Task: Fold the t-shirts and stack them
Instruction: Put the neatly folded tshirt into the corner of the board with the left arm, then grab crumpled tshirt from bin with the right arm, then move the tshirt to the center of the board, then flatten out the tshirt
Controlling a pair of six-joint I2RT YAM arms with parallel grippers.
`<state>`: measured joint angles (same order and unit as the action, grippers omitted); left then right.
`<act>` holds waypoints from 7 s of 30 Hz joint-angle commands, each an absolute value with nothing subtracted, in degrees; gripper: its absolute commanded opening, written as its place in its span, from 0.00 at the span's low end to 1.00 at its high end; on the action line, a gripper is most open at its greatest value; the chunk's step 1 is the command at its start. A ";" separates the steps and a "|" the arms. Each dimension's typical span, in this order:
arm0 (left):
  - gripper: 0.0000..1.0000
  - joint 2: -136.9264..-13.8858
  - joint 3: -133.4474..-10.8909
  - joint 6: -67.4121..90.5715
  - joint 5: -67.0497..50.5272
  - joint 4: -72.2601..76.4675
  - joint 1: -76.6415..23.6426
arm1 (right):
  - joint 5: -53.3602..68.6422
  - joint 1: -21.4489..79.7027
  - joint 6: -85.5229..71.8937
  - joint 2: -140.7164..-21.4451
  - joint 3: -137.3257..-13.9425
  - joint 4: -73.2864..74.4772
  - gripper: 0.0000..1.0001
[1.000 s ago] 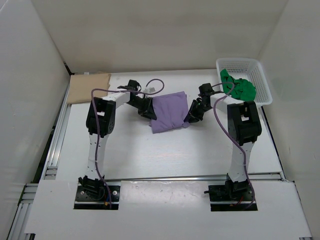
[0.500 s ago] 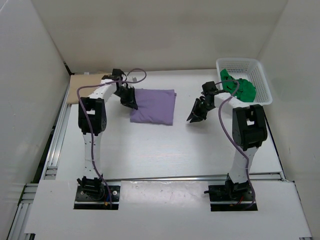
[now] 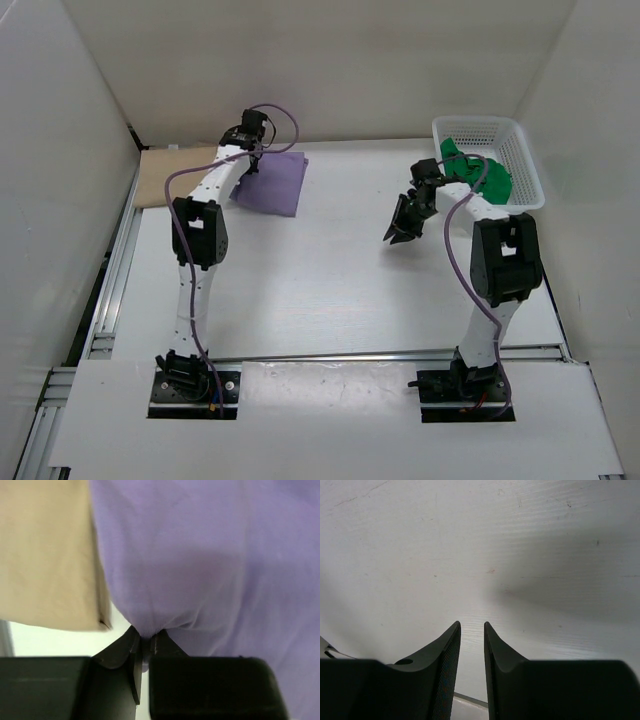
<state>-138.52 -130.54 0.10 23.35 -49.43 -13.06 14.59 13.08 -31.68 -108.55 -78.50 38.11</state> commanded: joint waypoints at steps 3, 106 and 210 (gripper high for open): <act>0.11 -139.92 -136.49 0.00 41.57 -38.68 -13.36 | 13.01 12.66 -30.67 -104.24 -79.37 39.64 0.30; 1.00 -57.40 -80.51 0.00 1.68 -63.90 15.03 | -41.22 12.47 -14.03 -95.73 -125.95 9.07 0.00; 0.56 -89.22 -50.54 0.00 -4.75 -52.02 -10.37 | -2.81 17.40 -44.65 -97.56 -67.06 38.50 0.68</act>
